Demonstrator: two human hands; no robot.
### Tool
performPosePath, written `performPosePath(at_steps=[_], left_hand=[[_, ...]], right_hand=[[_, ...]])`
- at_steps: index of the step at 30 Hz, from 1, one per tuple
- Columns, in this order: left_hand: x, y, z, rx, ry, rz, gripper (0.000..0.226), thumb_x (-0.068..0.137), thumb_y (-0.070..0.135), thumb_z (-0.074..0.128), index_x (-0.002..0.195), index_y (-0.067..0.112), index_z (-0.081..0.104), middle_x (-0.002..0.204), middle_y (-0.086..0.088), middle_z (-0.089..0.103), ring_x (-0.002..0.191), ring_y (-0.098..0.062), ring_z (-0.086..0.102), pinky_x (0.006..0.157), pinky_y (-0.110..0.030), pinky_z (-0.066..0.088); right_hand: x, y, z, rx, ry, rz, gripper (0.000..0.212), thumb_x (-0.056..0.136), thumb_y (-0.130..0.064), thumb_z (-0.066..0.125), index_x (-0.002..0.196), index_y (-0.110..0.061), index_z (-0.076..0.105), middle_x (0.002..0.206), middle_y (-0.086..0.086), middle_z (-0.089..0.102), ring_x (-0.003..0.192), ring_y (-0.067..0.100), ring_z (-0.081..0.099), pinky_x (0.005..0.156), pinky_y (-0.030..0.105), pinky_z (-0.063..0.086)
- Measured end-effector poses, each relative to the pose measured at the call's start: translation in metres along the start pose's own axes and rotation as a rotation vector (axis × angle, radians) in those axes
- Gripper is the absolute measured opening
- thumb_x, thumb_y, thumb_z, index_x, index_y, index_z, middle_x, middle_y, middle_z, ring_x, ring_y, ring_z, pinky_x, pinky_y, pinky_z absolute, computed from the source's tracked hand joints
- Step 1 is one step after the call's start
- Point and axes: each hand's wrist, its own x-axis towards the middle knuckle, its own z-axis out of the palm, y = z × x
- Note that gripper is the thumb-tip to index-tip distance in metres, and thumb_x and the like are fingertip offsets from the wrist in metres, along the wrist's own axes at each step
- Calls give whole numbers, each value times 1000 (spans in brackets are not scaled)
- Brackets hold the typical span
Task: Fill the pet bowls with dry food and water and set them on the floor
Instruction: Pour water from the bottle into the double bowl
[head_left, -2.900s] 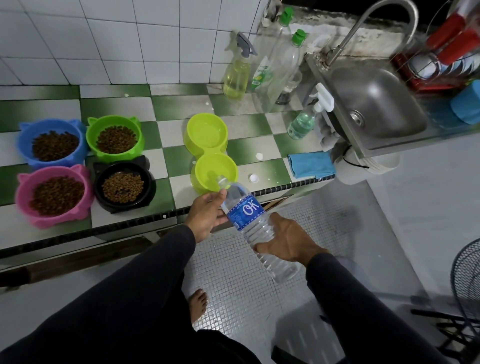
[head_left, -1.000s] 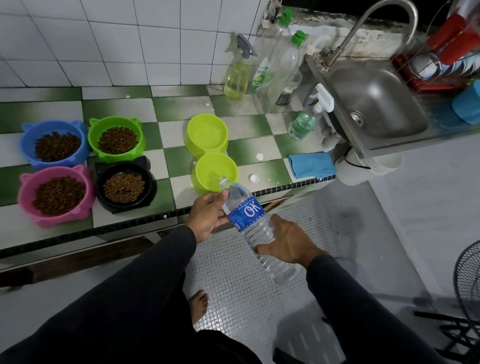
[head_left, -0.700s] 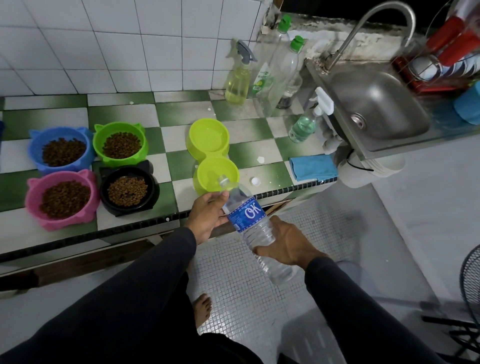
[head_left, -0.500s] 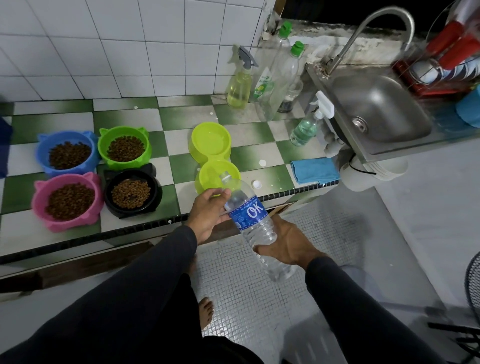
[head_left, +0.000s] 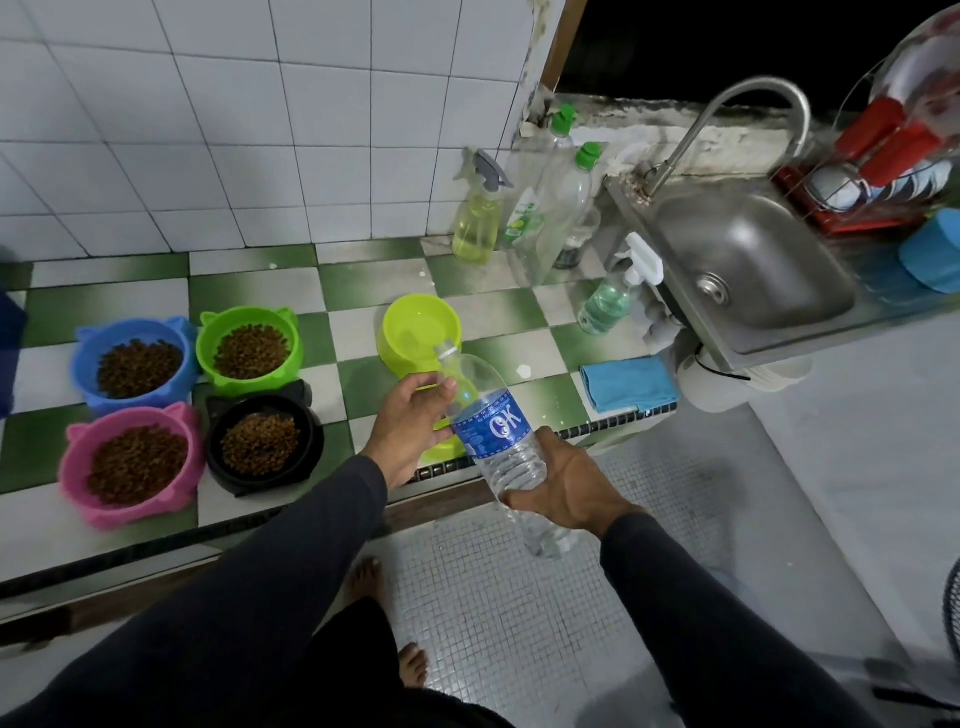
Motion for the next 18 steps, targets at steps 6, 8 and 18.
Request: performPosePath(at_steps=[6, 8, 18], left_hand=[[24, 18, -1, 16, 8, -30, 34, 98, 28, 69, 126, 12, 58, 132, -16, 65, 125, -35, 62, 80, -37, 62], [29, 19, -3, 20, 19, -44, 32, 99, 28, 68, 125, 13, 58, 131, -14, 66, 126, -35, 62, 78, -36, 63], [54, 22, -9, 15, 7, -126, 20, 101, 27, 64, 116, 14, 60, 124, -9, 69, 111, -28, 68, 79, -39, 62]], right_hand=[[27, -9, -11, -51, -12, 26, 60, 62, -55, 87, 104, -32, 52, 95, -8, 71, 83, 7, 69, 81, 39, 61], [33, -8, -11, -41, -28, 43, 60, 60, -53, 89, 102, -33, 52, 95, -8, 71, 84, 8, 70, 81, 40, 61], [53, -6, -9, 34, -68, 111, 65, 54, -60, 89, 102, -35, 54, 99, -6, 73, 90, 12, 72, 87, 43, 61]])
